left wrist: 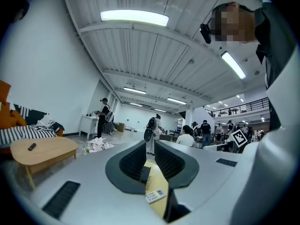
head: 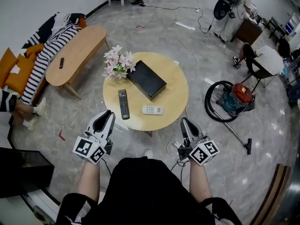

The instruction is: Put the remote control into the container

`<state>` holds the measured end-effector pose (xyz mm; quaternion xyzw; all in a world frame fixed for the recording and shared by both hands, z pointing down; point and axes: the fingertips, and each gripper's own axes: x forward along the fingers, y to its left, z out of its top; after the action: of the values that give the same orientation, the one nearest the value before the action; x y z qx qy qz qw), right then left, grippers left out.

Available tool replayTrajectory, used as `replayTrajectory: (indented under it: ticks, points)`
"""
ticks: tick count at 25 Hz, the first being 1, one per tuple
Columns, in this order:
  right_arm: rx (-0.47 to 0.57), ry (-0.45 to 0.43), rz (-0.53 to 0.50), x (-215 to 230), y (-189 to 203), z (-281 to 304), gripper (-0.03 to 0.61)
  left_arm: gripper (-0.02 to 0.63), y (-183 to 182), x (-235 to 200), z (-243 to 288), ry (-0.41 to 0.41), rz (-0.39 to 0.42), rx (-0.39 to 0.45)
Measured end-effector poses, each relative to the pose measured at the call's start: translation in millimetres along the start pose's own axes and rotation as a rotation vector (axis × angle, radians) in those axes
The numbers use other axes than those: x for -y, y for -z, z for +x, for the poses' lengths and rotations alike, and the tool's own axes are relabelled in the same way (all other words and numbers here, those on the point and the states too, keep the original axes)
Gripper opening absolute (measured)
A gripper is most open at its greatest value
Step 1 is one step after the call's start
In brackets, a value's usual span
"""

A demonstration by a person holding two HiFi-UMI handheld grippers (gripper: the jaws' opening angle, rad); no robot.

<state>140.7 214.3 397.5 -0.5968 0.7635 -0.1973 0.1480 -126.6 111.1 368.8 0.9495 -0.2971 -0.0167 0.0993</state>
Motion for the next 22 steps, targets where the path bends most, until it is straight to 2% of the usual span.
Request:
replayTrajectory:
  ticks: [10,15,19,22]
  points:
    - [-0.028,-0.003,0.046,38,1,17,0.009,0.061,9,1,44,-0.003,0.02,-0.045]
    - [-0.034,0.02,0.039,42,-2,29,0.009,0.061,12,-16,61,0.016,0.005,-0.073]
    - [-0.021,0.073,0.03,52,-10,45,0.009,0.061,13,-38,82,0.05,-0.018,-0.068]
    - [-0.025,0.077,-0.005,53,-18,67,0.009,0.061,9,-56,100,0.076,-0.024,-0.062]
